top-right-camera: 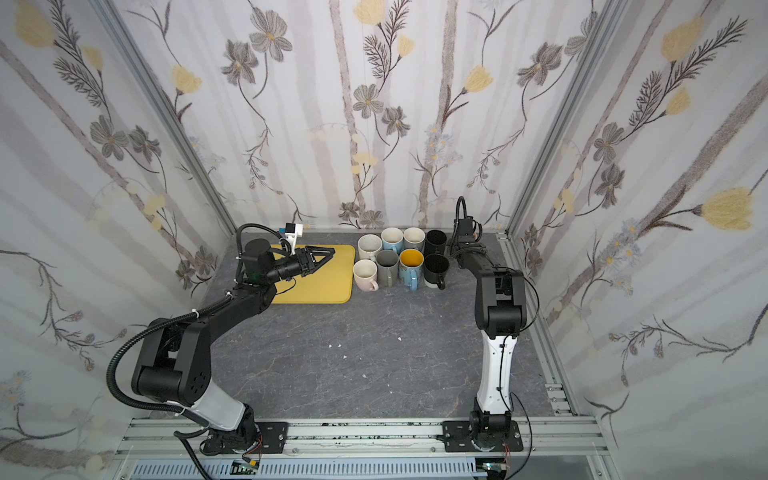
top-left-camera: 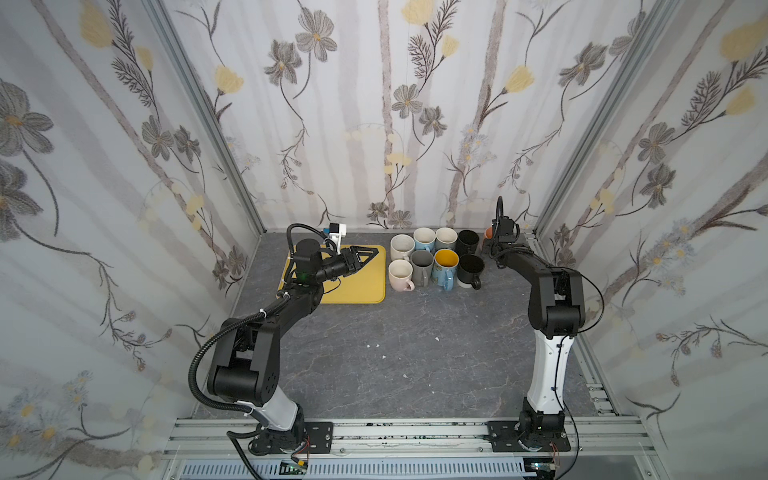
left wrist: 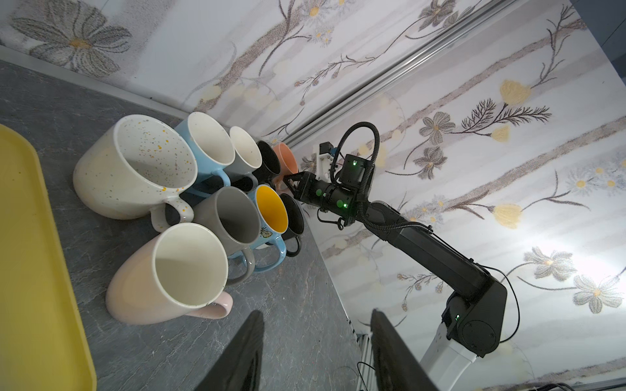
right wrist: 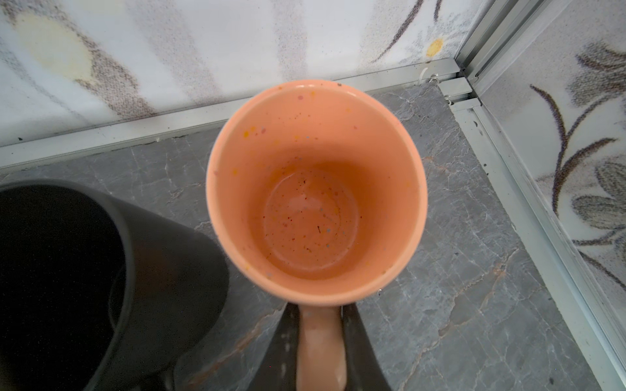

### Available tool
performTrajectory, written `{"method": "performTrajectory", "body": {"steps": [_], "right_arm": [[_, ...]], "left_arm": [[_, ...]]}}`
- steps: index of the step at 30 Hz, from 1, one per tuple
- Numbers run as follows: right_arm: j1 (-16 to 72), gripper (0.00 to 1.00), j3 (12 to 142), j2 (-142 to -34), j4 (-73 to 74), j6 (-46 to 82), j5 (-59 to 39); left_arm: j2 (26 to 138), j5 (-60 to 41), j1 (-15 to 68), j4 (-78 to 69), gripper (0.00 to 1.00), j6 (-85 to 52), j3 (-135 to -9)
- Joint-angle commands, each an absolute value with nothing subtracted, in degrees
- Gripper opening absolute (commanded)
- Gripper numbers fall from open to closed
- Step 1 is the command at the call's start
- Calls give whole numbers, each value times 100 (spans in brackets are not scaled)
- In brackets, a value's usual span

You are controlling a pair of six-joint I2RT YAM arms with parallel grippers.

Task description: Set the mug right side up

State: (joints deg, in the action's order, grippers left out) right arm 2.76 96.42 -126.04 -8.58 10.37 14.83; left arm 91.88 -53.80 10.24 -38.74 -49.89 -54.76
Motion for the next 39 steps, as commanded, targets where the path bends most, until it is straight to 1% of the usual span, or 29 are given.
{"method": "performTrajectory", "body": {"steps": [1,4,10,14,18,21,24,29,34,35,37,38,39], "right_arm": [[287,30,9694,-12478,-893,923,1431],[298,40,9686,-12330,-1010,908,1406],[310,46,9454,-11887,-1066,857,1455],[331,46,9154,-11603,-1250,955,1361],[428,48,8135,-10888,-746,982,1365],[431,48,7464,-10346,-517,1020,1277],[446,50,6850,-9745,-331,999,1240],[439,53,5776,-8486,43,863,1309],[439,62,4636,-7286,604,925,1578],[436,64,4459,-7087,716,966,1586],[436,77,3971,-6715,1011,1048,1601],[431,82,3803,-6566,1151,1091,1600],[433,87,3600,-6411,1320,1138,1590]], "left_arm": [[9110,-5411,1015,-3969,49,-4930,-5440],[9035,-5414,995,-3921,49,-4896,-5432],[8703,-5397,911,-3671,50,-4757,-5370],[8344,-5261,739,-2885,51,-4302,-5458],[7833,-4674,409,-1383,55,-3414,-5708],[7417,-4226,135,-635,58,-2929,-5757],[6922,-3545,-94,-12,61,-2456,-5694],[6116,-2413,-422,273,73,-1914,-5199],[5558,-1499,-584,207,87,-1510,-4749],[5486,-1373,-602,166,89,-1435,-4668],[5303,-1123,-613,19,96,-1275,-4441],[5230,-1012,-621,-57,99,-1229,-4332],[5152,-888,-623,-164,100,-1184,-4186]]}}
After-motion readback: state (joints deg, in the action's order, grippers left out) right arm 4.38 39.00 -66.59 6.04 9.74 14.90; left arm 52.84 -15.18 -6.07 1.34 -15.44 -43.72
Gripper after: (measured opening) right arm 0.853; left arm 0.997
